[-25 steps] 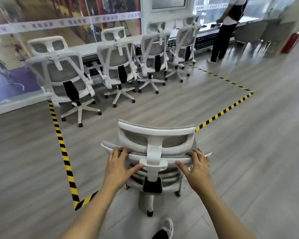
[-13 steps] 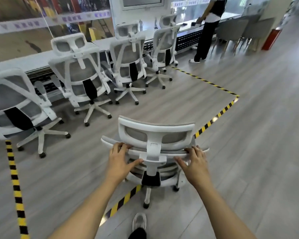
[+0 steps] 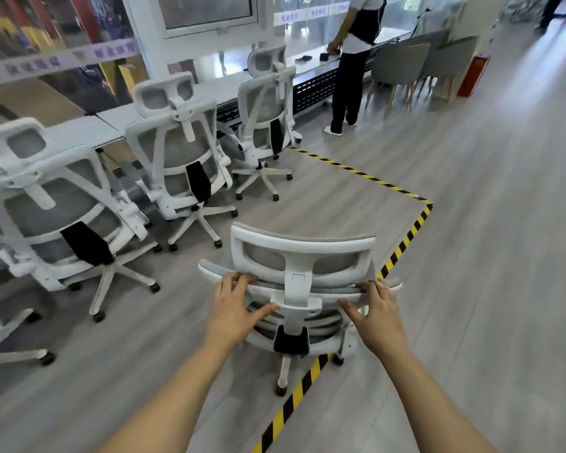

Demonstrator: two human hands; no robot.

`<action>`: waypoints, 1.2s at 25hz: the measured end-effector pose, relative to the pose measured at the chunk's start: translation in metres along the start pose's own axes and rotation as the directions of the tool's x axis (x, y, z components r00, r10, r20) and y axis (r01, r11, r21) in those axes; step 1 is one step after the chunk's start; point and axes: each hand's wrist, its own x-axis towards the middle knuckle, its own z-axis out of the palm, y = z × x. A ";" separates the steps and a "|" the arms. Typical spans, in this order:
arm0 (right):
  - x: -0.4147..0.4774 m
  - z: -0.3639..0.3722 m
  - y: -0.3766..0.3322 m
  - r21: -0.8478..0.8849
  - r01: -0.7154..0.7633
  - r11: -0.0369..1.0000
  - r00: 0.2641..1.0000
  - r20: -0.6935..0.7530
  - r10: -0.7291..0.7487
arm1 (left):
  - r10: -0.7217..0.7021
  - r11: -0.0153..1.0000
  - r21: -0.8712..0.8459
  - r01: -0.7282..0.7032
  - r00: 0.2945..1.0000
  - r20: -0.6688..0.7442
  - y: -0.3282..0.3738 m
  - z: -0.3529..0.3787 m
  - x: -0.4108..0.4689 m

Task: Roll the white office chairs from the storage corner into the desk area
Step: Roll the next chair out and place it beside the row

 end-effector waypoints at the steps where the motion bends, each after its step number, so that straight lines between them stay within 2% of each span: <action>1: 0.038 -0.001 0.009 0.008 0.001 1.000 1.000 -0.005 -0.001 | 0.006 1.000 0.026 -0.006 1.000 -0.015 0.005 0.013 0.035; 5: 0.199 -0.012 0.059 0.026 0.042 0.999 0.999 0.027 -0.043 | 0.012 0.993 0.120 -0.002 0.997 -0.079 0.034 0.072 0.170; 11: 0.439 -0.039 0.111 -0.017 0.074 0.997 0.983 0.169 -0.070 | -0.091 0.985 0.139 0.108 0.989 -0.119 0.094 0.152 0.364; 14: 0.547 -0.037 0.125 -0.079 0.095 0.992 0.974 0.212 -0.077 | -0.133 0.981 0.123 0.151 0.981 -0.139 0.104 0.182 0.458; 18: 0.685 -0.027 0.140 -0.070 0.093 0.993 0.972 0.225 -0.075 | -0.139 0.976 0.141 0.164 0.975 -0.172 0.101 0.225 0.590; 22: 0.813 -0.018 0.150 -0.150 0.113 0.982 0.968 0.239 -0.074 | -0.140 0.965 0.192 0.181 0.968 -0.209 0.104 0.262 0.709; 26: 0.923 -0.014 0.152 -0.228 0.098 0.969 0.969 0.244 -0.041 | -0.161 0.963 0.187 0.195 0.970 -0.183 0.117 0.286 0.815; 30: 0.998 -0.016 0.165 -0.169 0.110 0.979 0.960 0.273 -0.061 | -0.196 0.955 0.200 0.217 0.974 -0.118 0.131 0.310 0.880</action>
